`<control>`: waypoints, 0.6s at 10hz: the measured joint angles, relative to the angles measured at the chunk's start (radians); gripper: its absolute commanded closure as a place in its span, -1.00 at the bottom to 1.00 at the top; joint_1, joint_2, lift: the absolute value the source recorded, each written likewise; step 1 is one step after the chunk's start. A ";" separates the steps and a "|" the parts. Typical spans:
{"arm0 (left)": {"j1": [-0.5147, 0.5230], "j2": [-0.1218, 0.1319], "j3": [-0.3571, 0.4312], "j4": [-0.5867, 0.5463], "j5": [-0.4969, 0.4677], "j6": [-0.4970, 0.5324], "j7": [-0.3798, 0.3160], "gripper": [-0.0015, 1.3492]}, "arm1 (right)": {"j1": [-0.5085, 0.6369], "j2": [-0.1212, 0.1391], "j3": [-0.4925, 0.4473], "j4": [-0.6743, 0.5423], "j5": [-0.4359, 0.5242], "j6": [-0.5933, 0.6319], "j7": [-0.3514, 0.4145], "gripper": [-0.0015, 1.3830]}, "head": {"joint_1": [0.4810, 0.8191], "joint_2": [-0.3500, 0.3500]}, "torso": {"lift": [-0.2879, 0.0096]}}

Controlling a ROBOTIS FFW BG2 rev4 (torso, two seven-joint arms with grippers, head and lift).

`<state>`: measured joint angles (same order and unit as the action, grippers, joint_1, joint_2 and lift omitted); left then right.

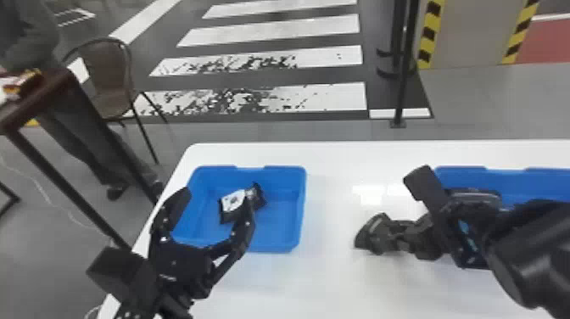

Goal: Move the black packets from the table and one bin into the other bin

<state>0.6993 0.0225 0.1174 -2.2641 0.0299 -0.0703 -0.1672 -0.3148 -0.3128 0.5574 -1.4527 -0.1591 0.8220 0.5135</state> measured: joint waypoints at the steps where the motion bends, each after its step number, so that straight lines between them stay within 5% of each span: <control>1: 0.000 0.000 0.000 0.000 0.000 0.000 0.000 -0.83 | 0.005 -0.001 -0.005 -0.007 -0.006 -0.021 -0.006 0.55 | 0.27 0.65 | 0.20; 3: 0.002 0.001 0.000 0.000 0.000 -0.007 0.000 -0.83 | 0.042 -0.002 -0.076 -0.086 -0.007 -0.096 -0.010 0.55 | 0.27 0.65 | 0.20; 6: 0.004 0.000 0.004 0.000 0.000 -0.021 0.000 -0.83 | 0.165 -0.001 -0.309 -0.371 0.039 -0.148 -0.018 0.55 | 0.27 0.49 | 0.20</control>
<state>0.7036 0.0230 0.1213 -2.2640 0.0300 -0.0911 -0.1672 -0.1500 -0.3142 0.2482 -1.8233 -0.1201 0.6737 0.4958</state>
